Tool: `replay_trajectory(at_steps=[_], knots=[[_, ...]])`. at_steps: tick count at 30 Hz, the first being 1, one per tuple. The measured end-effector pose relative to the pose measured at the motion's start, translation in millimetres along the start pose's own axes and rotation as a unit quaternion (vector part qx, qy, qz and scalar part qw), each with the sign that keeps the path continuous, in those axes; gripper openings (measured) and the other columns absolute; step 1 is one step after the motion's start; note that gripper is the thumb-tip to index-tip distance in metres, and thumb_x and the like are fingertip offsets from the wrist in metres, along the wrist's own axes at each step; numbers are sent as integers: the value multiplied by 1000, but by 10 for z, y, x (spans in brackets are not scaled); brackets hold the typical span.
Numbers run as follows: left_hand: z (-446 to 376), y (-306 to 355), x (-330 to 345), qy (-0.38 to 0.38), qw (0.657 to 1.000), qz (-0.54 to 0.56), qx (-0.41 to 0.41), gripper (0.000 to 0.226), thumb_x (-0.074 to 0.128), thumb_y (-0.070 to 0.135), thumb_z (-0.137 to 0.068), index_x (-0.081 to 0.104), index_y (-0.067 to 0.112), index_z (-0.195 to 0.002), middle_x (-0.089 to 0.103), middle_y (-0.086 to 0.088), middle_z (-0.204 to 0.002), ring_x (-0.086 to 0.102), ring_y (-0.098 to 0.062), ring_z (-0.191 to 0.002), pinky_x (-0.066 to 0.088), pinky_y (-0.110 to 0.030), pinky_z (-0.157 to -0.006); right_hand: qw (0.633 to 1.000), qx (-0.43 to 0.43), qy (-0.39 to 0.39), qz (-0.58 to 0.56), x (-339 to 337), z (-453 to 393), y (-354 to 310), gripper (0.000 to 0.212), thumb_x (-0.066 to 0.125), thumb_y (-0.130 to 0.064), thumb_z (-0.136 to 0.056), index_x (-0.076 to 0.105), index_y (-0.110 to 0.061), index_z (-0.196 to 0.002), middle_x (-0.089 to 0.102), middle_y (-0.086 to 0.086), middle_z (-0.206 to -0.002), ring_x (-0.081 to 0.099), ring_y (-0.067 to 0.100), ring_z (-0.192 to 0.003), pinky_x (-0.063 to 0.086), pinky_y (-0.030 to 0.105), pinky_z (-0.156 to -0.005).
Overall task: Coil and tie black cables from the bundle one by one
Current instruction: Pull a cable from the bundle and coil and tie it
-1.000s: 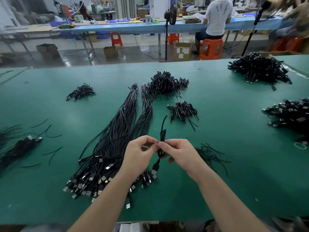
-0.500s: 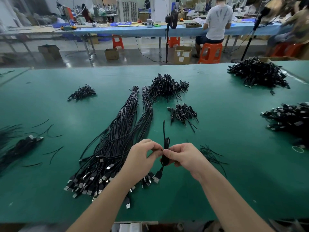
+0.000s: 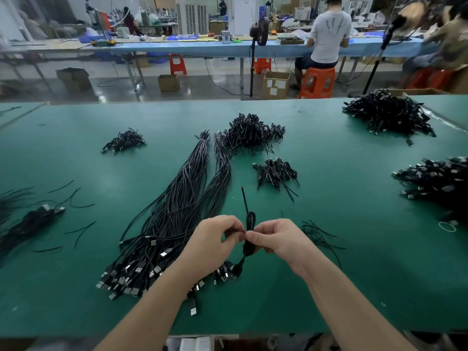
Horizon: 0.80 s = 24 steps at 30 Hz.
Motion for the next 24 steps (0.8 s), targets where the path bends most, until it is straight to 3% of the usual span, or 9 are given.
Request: replay_trajectory(at_steps=[3,5,9,13,17,19,21,22,24], knots=[[-6,-11,0,-7,999,-8,-35,11,71,20,-91,71,27,-83,65,16,-70,54,1,-63,40,-13,-58,996,-43,13,73,10,-8,-22,11,81,-30,-83,76,-20,-80,76,-2,-73,57,-2,-51,38,9,-50],[-21,-13,-6,-22,997,19,-73,16,71,19,-91,69,28,-77,63,20,-65,54,1,-59,39,-11,-55,975,-115,31,188,7,-21,-18,13,79,-35,-83,73,-26,-75,72,-9,-70,56,-1,-55,39,13,-55],[-14,-11,13,-54,979,105,-165,18,72,14,-87,66,6,-72,58,6,-59,48,-12,-55,38,-22,-56,865,-300,66,397,-6,-20,16,12,78,-33,-84,76,-22,-86,68,-10,-77,56,7,-73,45,23,-67],[19,-22,-3,-87,915,308,-246,8,69,5,-90,70,-2,-86,63,-2,-71,55,-14,-62,47,-30,-63,825,-402,108,381,-13,-27,50,15,80,-27,-82,76,-13,-87,71,-9,-79,55,8,-73,41,14,-69],[51,-48,31,-93,867,395,-288,12,68,2,-91,71,8,-80,62,-2,-70,52,-15,-60,48,-27,-61,781,-452,128,411,10,-8,94,15,74,-27,-88,78,-15,-96,73,-9,-93,59,14,-78,53,25,-72],[60,-70,47,-46,912,331,-236,10,70,5,-91,73,9,-82,62,-1,-68,53,-17,-63,46,-32,-64,810,-389,121,421,-13,-5,72,21,72,-32,-90,76,-21,-107,68,-12,-102,59,12,-84,54,28,-75],[57,-70,25,48,978,163,-122,8,71,7,-91,74,13,-86,67,7,-72,58,-12,-65,49,-26,-66,876,-254,111,395,-65,-24,39,28,65,-33,-95,67,-28,-123,60,-15,-109,59,5,-85,54,29,-83],[57,-57,7,106,992,53,-40,7,72,8,-90,75,14,-88,69,9,-78,62,-10,-70,52,-23,-69,905,-182,113,368,-93,-30,10,24,57,-34,-99,66,-28,-121,59,-13,-108,59,2,-83,54,30,-84],[67,-25,-18,189,968,-115,119,4,73,7,-90,75,10,-89,71,5,-85,65,-13,-76,55,-26,-72,967,-49,67,239,-99,-27,-31,31,44,-39,-105,70,-24,-103,68,-5,-99,63,6,-73,55,30,-74]])
Point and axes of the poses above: each hand's wrist, its own z-axis away from the middle knuckle, its own x-axis out of the palm, y = z × x, the point moved 1 cm from there along -z, towards the middle knuckle
